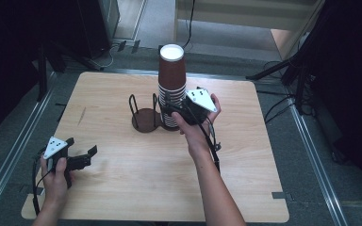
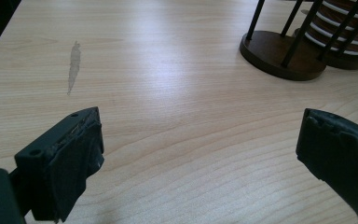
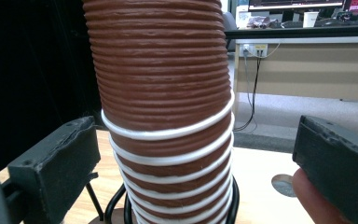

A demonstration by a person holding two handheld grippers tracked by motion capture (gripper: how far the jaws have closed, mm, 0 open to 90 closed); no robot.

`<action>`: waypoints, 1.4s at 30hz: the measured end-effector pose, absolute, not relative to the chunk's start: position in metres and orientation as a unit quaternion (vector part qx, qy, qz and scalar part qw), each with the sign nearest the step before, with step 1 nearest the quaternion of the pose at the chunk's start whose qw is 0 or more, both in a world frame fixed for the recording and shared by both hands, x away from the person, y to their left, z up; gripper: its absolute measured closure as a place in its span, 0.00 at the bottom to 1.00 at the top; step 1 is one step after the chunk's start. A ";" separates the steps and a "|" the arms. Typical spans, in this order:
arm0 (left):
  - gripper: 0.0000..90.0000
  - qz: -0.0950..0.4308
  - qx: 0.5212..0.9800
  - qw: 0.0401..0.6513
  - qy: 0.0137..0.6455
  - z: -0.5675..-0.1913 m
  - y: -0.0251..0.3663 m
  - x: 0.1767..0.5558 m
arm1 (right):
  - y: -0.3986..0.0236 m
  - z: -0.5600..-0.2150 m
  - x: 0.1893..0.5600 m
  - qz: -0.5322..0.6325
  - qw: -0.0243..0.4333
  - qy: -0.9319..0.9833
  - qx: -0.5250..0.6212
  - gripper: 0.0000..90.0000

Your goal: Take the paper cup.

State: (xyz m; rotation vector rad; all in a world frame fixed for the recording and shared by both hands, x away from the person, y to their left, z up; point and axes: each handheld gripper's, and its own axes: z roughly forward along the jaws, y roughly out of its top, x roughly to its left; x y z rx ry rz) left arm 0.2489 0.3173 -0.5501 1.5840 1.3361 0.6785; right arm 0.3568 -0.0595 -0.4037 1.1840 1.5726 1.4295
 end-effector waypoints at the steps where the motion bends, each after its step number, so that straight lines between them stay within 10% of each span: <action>1: 0.01 0.276 0.644 0.462 0.543 -0.550 0.317 0.249 | -0.059 -0.404 0.357 0.551 0.347 0.606 0.456 0.01; 42: 0.01 0.273 0.643 0.466 0.542 -0.550 0.317 0.249 | -0.024 -0.392 0.397 0.538 0.368 0.607 0.455 0.00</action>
